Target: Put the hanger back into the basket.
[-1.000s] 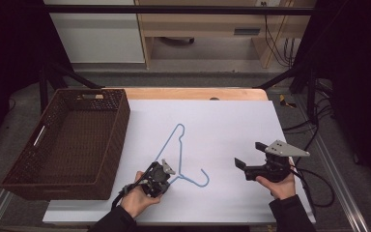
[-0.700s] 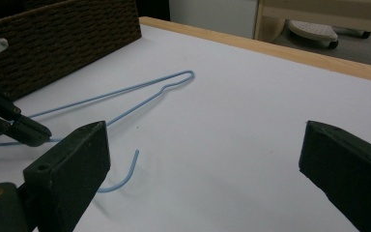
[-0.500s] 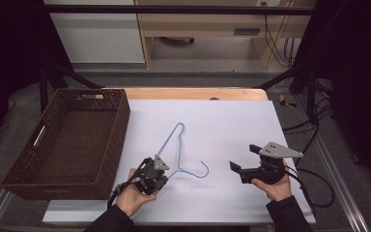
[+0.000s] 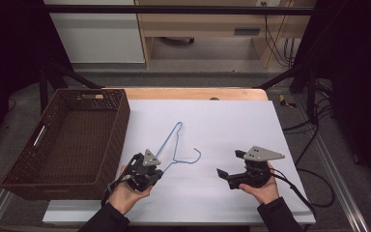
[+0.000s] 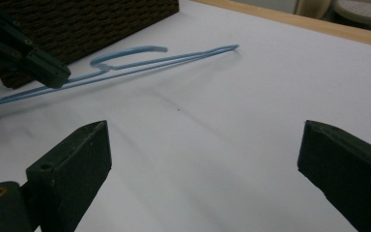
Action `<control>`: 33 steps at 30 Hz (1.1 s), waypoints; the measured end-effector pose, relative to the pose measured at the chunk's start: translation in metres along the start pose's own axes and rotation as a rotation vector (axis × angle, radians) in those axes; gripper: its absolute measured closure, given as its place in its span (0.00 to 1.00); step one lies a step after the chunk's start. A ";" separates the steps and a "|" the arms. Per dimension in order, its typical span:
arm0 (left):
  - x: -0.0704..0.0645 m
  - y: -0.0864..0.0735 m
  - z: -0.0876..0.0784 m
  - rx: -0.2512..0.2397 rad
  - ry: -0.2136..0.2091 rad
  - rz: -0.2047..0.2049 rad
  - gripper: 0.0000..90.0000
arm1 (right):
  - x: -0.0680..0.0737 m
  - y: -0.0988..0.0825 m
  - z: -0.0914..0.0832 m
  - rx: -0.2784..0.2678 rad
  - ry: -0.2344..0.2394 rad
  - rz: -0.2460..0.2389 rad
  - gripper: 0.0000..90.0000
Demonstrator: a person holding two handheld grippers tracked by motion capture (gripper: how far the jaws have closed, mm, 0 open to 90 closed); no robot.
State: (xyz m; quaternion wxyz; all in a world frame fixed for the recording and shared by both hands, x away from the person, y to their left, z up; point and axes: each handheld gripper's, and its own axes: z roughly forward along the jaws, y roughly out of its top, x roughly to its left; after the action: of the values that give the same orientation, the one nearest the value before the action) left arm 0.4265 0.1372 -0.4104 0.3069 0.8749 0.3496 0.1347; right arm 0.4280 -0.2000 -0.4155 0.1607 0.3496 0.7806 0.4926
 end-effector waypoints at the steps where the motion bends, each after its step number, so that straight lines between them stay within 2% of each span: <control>1: 0.000 0.000 0.000 0.000 -0.002 -0.001 0.97 | 0.002 0.000 0.003 0.004 0.007 -0.002 0.06; 4: -0.001 0.000 0.000 0.001 -0.004 0.000 0.97 | 0.012 0.002 0.016 0.027 0.030 -0.025 0.06; 6: 0.000 0.000 0.000 0.002 -0.002 0.000 0.97 | 0.014 0.003 0.019 0.028 0.037 -0.028 0.06; 7: 0.000 0.000 0.000 0.001 -0.002 -0.002 0.97 | 0.019 0.005 0.024 0.028 0.056 -0.025 0.07; 18: 0.003 0.000 -0.004 -0.009 -0.003 -0.018 0.97 | 0.036 0.009 0.047 0.050 0.095 -0.038 0.10; 27: 0.004 -0.001 -0.003 -0.009 -0.005 -0.021 0.97 | 0.045 0.014 0.064 0.050 0.102 -0.047 0.18; 33: 0.003 -0.001 -0.001 -0.006 -0.007 -0.019 0.97 | 0.050 0.019 0.078 0.036 0.117 -0.052 0.32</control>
State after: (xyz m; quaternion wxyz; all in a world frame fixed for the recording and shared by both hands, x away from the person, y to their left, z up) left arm 0.4274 0.1409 -0.4100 0.3122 0.8710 0.3565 0.1299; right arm 0.4469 -0.1083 -0.4302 0.1212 0.3028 0.8062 0.4936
